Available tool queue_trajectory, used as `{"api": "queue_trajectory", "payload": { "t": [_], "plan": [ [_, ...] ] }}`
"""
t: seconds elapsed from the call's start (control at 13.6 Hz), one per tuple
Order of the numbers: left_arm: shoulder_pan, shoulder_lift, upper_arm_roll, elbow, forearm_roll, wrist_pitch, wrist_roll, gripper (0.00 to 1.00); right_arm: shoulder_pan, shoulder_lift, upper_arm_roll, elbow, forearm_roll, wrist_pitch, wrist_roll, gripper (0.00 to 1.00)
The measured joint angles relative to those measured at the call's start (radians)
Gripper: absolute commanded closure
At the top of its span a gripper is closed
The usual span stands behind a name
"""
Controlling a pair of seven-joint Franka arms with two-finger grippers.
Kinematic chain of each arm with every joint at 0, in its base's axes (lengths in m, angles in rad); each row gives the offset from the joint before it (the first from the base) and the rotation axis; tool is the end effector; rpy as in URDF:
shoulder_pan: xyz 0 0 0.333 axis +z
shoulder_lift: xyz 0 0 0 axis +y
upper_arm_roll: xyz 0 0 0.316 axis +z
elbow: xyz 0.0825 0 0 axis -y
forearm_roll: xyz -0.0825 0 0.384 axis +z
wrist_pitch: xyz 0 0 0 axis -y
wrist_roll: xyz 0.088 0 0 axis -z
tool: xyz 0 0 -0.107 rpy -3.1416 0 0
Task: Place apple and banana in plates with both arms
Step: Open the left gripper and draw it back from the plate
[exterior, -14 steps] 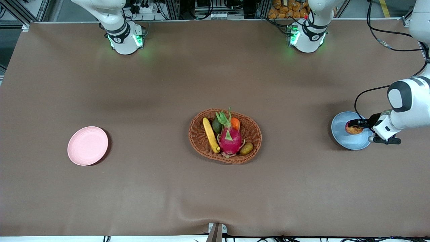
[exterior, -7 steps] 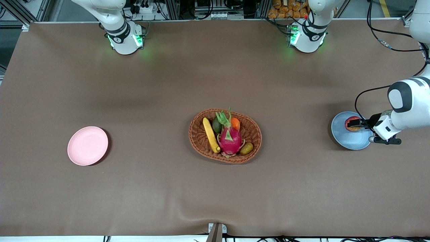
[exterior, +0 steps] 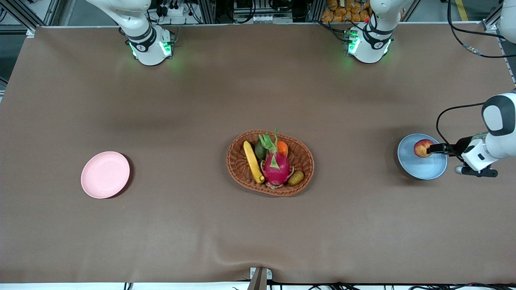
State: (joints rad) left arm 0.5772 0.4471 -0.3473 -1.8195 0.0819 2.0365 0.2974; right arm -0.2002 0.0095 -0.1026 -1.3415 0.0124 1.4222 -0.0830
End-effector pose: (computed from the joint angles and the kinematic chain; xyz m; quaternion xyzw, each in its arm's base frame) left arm 0.6005 0.1590 0.2897 0.9930 -0.0473 -0.0864 0.0653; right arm 0.5137 -0.1586 0.7120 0.9934 -0.1085 0.0360 0.0013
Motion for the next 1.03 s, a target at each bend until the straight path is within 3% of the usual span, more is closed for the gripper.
{"api": "queue_trajectory", "payload": {
  "t": [0.66,1.03],
  "plan": [
    [-0.004,-0.031,-0.06,0.173,0.001,-0.207,0.0,0.0,0.014,0.023,0.02,0.027,-0.008,-0.138,-0.001,0.0],
    [-0.008,-0.034,-0.077,0.217,0.001,-0.217,0.0,0.0,0.101,0.021,0.028,0.041,-0.006,-0.187,-0.003,0.0]
  ]
}}
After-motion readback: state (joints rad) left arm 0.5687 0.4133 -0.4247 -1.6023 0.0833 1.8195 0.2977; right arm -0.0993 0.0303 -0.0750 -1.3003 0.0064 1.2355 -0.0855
